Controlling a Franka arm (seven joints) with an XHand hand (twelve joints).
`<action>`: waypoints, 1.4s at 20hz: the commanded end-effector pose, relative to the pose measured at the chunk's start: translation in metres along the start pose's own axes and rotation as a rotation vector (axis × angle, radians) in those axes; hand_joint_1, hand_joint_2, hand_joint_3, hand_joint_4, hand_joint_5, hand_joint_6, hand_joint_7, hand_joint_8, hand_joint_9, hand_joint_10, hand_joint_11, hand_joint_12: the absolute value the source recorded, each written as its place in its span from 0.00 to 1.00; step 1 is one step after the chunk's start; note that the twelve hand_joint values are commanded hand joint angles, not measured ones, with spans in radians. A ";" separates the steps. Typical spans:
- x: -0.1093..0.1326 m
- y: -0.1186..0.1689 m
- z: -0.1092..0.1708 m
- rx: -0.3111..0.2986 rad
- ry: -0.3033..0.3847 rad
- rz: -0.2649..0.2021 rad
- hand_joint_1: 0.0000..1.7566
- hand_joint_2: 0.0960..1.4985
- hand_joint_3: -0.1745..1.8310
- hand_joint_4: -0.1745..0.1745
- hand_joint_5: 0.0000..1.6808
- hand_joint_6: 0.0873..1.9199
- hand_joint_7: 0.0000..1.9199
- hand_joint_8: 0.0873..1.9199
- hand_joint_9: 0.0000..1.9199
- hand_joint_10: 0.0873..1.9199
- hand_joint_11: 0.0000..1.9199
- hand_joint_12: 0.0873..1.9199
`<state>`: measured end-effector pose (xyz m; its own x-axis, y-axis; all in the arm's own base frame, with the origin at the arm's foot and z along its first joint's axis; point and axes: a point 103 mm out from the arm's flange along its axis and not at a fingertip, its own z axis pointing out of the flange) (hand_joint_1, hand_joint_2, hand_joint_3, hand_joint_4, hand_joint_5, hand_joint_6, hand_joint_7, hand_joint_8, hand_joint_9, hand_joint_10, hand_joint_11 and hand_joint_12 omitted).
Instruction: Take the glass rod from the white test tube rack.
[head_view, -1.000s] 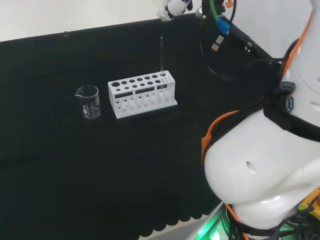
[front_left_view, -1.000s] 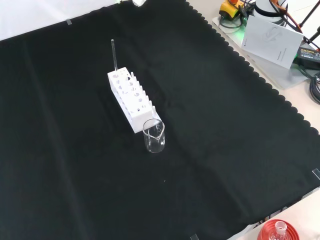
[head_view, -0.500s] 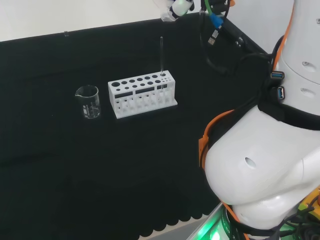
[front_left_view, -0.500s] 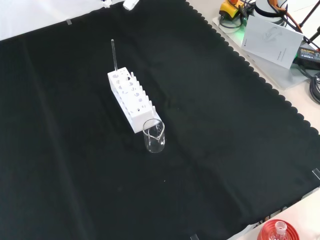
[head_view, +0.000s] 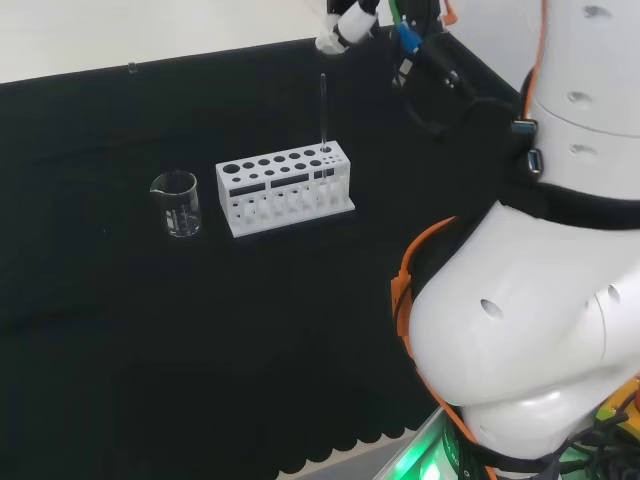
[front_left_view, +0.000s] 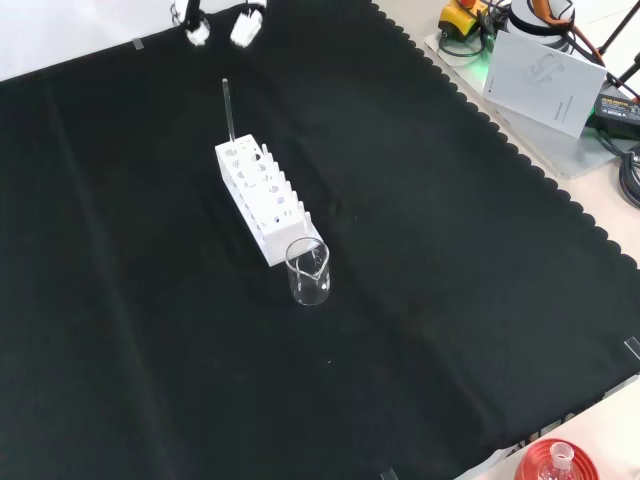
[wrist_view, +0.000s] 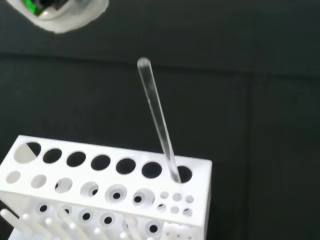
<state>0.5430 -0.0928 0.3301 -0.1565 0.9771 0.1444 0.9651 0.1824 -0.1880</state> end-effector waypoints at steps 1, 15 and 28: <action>0.003 0.024 0.028 0.042 0.050 -0.011 0.46 0.36 0.42 0.00 0.39 0.53 0.50 0.38 0.60 0.25 0.55 0.56; 0.005 0.022 0.053 0.095 0.069 -0.007 0.46 0.36 0.42 0.00 0.39 0.52 0.51 0.38 0.60 0.26 0.55 0.56; 0.010 0.022 0.064 0.116 0.073 -0.014 0.49 0.35 0.41 0.00 0.44 0.50 0.55 0.36 0.64 0.24 0.59 0.55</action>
<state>0.5487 -0.0742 0.2654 -0.1461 0.9653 0.2165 0.9312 0.2081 -0.2992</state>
